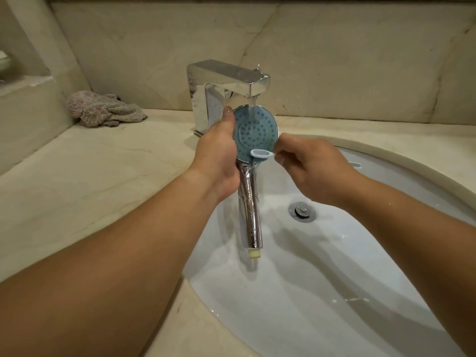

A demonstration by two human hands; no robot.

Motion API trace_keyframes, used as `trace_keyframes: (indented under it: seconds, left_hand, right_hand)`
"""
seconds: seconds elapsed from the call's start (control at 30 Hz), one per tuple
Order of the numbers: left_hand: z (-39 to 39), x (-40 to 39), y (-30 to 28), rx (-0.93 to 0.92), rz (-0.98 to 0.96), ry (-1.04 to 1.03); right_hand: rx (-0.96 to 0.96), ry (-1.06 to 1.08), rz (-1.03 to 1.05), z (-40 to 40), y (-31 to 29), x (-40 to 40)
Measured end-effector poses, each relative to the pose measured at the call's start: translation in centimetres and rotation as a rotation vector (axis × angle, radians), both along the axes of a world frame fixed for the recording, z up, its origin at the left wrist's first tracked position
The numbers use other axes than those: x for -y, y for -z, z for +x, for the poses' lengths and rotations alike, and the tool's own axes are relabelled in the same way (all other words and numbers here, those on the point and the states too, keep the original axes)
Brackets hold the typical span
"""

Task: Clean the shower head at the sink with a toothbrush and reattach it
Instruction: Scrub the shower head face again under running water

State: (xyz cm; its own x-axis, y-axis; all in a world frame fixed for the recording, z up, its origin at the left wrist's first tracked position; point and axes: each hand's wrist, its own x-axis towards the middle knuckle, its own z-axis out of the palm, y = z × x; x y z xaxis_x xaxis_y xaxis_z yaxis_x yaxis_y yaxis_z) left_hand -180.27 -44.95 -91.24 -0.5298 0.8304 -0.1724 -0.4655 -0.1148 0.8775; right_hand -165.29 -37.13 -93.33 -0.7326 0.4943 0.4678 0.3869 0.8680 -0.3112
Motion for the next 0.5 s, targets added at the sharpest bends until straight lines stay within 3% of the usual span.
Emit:
trace_keyframes:
  seconds: [0.1,0.33,0.5]
  left_hand:
    - [0.16,0.02,-0.04,-0.004,-0.002,-0.001]
    - [-0.25,0.01,0.06,0.036,-0.005,-0.013]
    - [0.0,0.08,-0.1,0.038,-0.012,-0.013]
  right_hand:
    - [-0.111,0.074,-0.044,-0.28,-0.04,-0.14]
    - [0.0,0.014,0.034,-0.5,0.77,0.41]
    - [-0.117,0.067,0.007,-0.52,0.14,0.09]
